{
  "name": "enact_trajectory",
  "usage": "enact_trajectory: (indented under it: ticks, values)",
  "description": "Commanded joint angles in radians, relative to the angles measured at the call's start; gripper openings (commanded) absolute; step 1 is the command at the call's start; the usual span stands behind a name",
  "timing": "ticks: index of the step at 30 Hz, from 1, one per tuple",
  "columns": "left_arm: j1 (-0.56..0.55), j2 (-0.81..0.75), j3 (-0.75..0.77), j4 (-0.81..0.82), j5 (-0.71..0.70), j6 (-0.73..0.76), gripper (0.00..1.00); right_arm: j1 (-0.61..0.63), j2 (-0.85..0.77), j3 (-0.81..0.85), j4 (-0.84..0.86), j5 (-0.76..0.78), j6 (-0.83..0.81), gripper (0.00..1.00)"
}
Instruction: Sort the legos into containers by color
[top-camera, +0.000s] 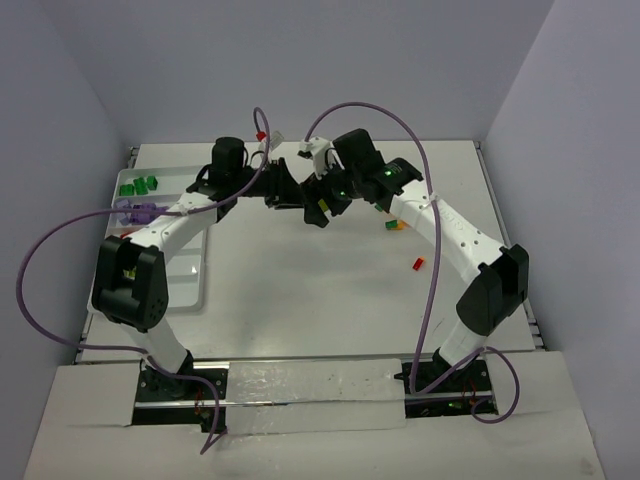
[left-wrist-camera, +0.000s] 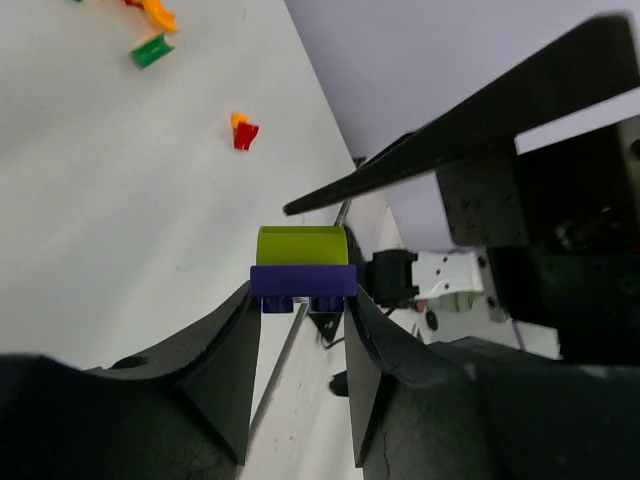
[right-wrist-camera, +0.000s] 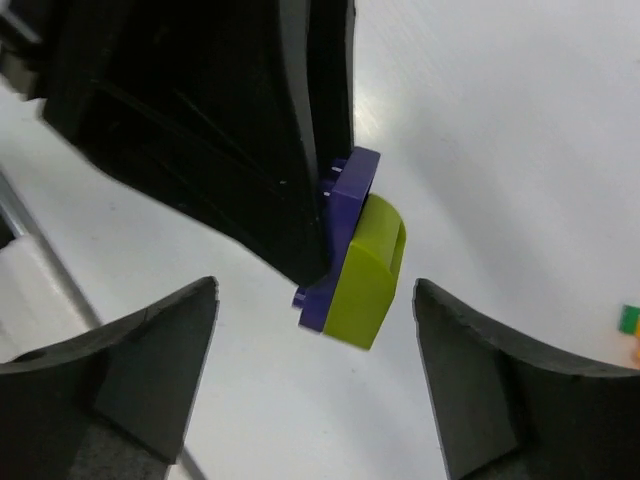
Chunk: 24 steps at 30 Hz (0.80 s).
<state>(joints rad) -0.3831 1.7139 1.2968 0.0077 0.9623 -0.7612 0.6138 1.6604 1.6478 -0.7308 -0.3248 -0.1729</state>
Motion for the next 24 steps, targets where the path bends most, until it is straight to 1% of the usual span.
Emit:
enact_trajectory:
  ticks: [1, 2, 3, 5, 6, 7, 8, 9, 11, 12, 14, 16, 18, 20, 22, 24]
  values:
    - [0.055, -0.015, 0.059, -0.150, 0.108, 0.286, 0.00, -0.063, -0.025, 0.070, -0.061, -0.202, -0.006, 0.94]
    - [0.060, -0.028, 0.068, -0.217, 0.111, 0.334, 0.00, -0.091, -0.025, 0.084, -0.080, -0.274, -0.009, 0.95]
    - [0.065, -0.034, 0.076, -0.256, 0.117, 0.380, 0.00, -0.135, -0.023, 0.092, -0.098, -0.316, -0.012, 0.95]
    - [0.073, -0.056, 0.087, -0.313, 0.142, 0.492, 0.00, -0.183, -0.008, 0.119, -0.149, -0.396, -0.026, 0.95]
    - [0.074, -0.058, 0.086, -0.335, 0.171, 0.507, 0.00, -0.202, -0.006, 0.123, -0.159, -0.434, -0.033, 0.94]
    - [0.078, -0.072, 0.084, -0.366, 0.220, 0.583, 0.00, -0.227, 0.004, 0.141, -0.208, -0.482, -0.066, 0.94]
    - [0.078, -0.074, 0.082, -0.380, 0.263, 0.611, 0.00, -0.235, 0.009, 0.142, -0.225, -0.514, -0.079, 0.93]
    - [0.078, -0.074, 0.082, -0.405, 0.343, 0.632, 0.00, -0.241, 0.016, 0.141, -0.235, -0.576, -0.091, 0.92]
    - [0.078, -0.065, 0.090, -0.442, 0.426, 0.704, 0.00, -0.239, 0.020, 0.137, -0.270, -0.661, -0.124, 0.91]
    - [0.078, -0.063, 0.091, -0.449, 0.440, 0.713, 0.00, -0.238, 0.021, 0.136, -0.274, -0.677, -0.128, 0.90]
    - [0.078, -0.049, 0.124, -0.538, 0.484, 0.820, 0.00, -0.232, 0.030, 0.135, -0.288, -0.744, -0.143, 0.90]
    - [0.077, -0.040, 0.157, -0.615, 0.494, 0.906, 0.00, -0.223, 0.043, 0.137, -0.300, -0.762, -0.153, 0.90]
    - [0.074, -0.038, 0.184, -0.661, 0.492, 0.923, 0.00, -0.211, 0.050, 0.130, -0.302, -0.770, -0.152, 0.89]
    - [0.069, -0.050, 0.178, -0.639, 0.472, 0.889, 0.00, -0.196, 0.049, 0.113, -0.287, -0.782, -0.139, 0.88]
    - [0.063, -0.078, 0.145, -0.552, 0.443, 0.825, 0.00, -0.181, 0.040, 0.082, -0.245, -0.779, -0.112, 0.85]
    - [0.050, -0.121, 0.085, -0.424, 0.413, 0.705, 0.00, -0.172, 0.036, 0.062, -0.206, -0.776, -0.082, 0.83]
